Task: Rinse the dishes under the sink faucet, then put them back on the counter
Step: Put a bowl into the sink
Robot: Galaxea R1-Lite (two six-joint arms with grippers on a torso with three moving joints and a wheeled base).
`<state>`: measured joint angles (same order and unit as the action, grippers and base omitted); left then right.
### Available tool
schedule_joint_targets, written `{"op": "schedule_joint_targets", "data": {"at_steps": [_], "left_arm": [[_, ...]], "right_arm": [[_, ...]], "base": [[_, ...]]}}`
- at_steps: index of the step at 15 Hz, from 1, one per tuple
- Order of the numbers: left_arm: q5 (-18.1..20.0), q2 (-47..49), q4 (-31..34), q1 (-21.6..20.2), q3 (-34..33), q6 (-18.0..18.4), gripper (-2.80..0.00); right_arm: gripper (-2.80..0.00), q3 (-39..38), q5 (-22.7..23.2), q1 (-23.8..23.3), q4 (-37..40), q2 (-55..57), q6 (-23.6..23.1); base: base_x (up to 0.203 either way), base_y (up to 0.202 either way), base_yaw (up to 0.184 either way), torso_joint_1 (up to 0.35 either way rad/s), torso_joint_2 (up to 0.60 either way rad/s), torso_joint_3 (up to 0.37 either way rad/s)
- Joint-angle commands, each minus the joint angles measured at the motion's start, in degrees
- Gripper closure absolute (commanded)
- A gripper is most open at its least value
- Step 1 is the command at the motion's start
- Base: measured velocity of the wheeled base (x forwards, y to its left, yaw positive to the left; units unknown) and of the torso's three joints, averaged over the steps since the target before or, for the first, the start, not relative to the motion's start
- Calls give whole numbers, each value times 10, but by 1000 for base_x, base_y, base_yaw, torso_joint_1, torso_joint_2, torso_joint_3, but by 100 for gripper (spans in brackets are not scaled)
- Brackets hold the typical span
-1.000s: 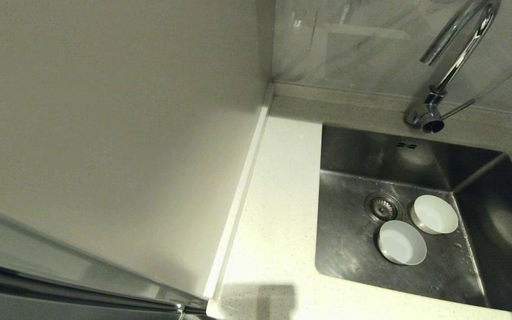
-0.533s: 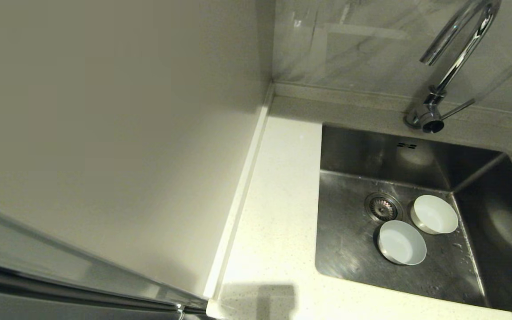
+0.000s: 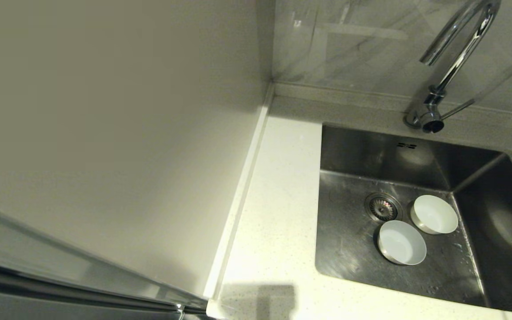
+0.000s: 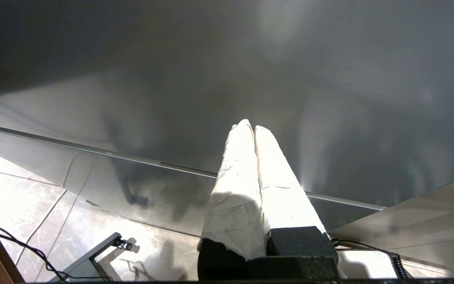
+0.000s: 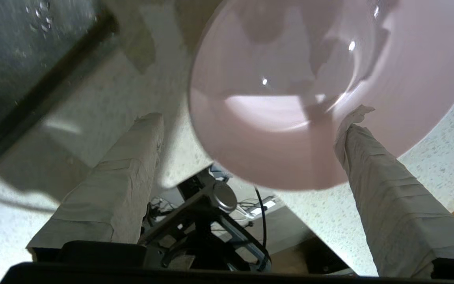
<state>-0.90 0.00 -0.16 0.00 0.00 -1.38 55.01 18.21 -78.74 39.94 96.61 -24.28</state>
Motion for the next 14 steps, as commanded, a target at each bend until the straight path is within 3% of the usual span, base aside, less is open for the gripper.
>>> {"op": "schedule_joint_targets", "data": {"at_steps": [1,6,14], "left_arm": [[0,-2,0,1,0,0,0],[0,-2,0,0,0,0,0],[0,-2,0,0,0,0,0]], "right_arm": [[-280,-23,1,0,2,-34,-6],[-280,-72,1,6,3,-101,-42],[-280,-65,20,32,4,-110,-42]], "base": [[0,0,0,0,0,0],[0,0,0,0,0,0],[0,0,0,0,0,0]]}}
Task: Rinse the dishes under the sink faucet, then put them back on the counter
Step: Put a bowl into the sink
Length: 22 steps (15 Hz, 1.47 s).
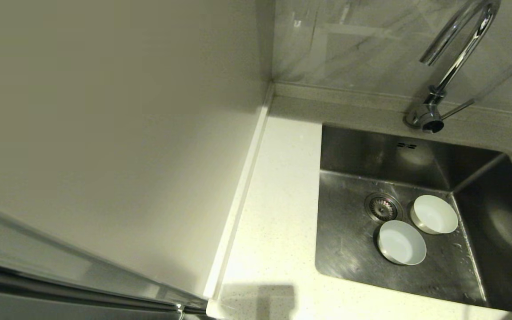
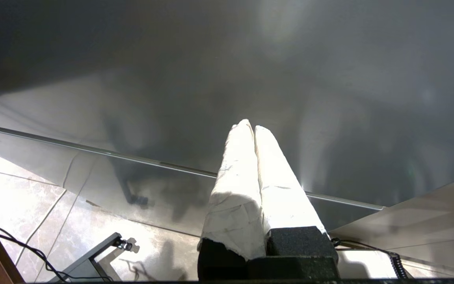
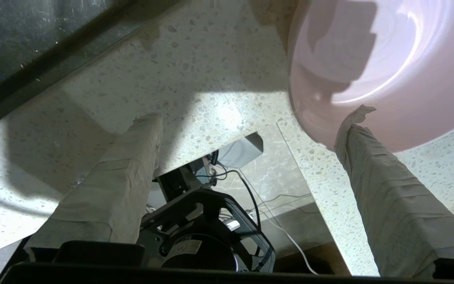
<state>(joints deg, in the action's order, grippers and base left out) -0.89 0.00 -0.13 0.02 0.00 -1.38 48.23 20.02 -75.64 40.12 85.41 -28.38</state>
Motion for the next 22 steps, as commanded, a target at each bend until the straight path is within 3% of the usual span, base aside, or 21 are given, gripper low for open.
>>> {"op": "schedule_joint_targets", "data": {"at_steps": [1,12,18,22], "left_arm": [[0,-2,0,0,0,0,0],[0,-2,0,0,0,0,0],[0,-2,0,0,0,0,0],[0,-2,0,1,0,0,0]], "right_arm": [[-280,9,3,1,2,9,-1],[-280,74,3,-1,2,75,7],[-280,70,21,57,2,93,15],[-280,86,21,62,1,117,19]], "base": [[0,0,0,0,0,0],[0,0,0,0,0,0],[0,0,0,0,0,0],[0,0,0,0,0,0]]}}
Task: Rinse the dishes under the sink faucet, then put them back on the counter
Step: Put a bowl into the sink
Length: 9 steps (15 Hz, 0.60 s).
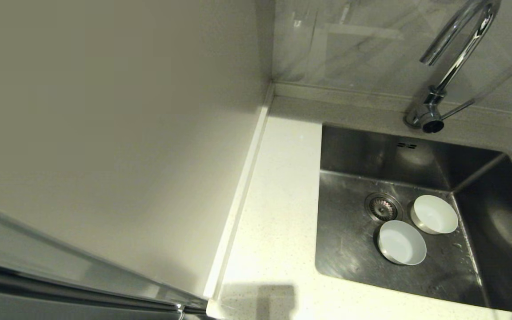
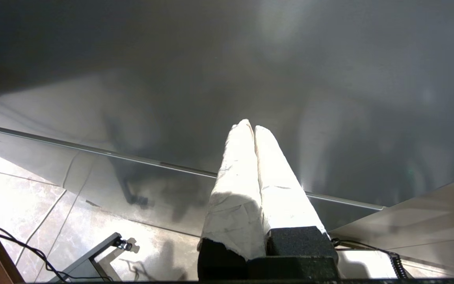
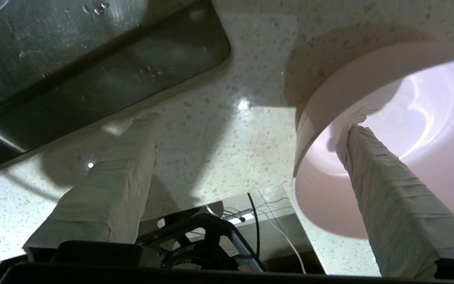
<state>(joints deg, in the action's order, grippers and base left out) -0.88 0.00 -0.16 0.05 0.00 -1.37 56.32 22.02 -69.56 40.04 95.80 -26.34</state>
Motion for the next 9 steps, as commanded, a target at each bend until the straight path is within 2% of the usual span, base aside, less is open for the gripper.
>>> {"op": "schedule_joint_targets", "data": {"at_steps": [1,6,9], "left_arm": [[0,-3,0,0,0,0,0],[0,-2,0,0,0,0,0],[0,-2,0,0,0,0,0]], "right_arm": [[-280,9,1,0,2,21,-1],[-280,16,1,-8,-3,45,5],[-280,15,0,-11,-32,55,12]], "base": [[0,0,0,0,0,0],[0,0,0,0,0,0],[0,0,0,0,0,0]]}}
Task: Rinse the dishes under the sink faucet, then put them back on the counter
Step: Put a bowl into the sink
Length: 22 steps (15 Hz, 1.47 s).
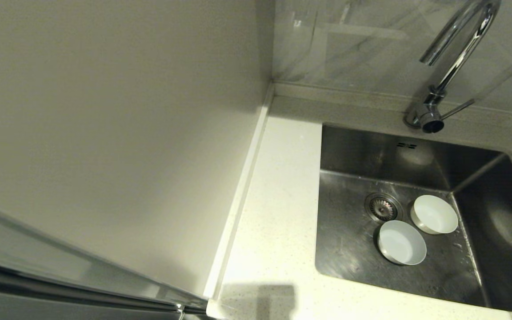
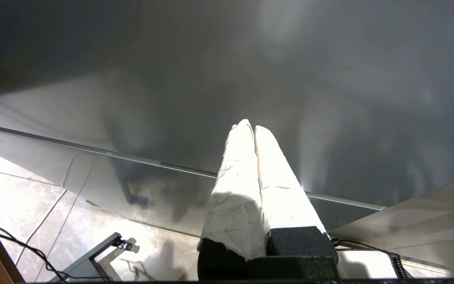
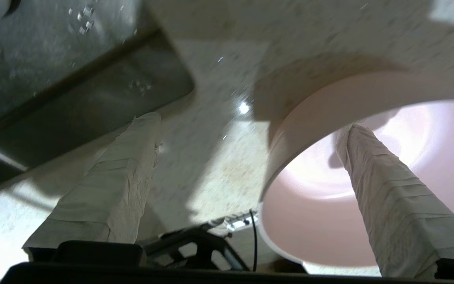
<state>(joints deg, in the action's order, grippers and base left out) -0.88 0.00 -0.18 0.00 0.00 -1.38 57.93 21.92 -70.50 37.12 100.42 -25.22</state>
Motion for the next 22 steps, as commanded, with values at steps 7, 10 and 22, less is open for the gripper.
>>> {"op": "schedule_joint_targets", "data": {"at_steps": [7,10,22], "left_arm": [[-1,-2,0,0,0,0,0],[0,-2,0,1,0,0,0],[0,-2,0,0,0,0,0]], "right_arm": [[-280,1,1,-24,-35,31,15],[-280,1,1,-25,-35,30,15],[-280,1,-1,-26,-36,30,15]], "base": [[0,0,0,0,0,0],[0,0,0,0,0,0],[0,0,0,0,0,0]]}}
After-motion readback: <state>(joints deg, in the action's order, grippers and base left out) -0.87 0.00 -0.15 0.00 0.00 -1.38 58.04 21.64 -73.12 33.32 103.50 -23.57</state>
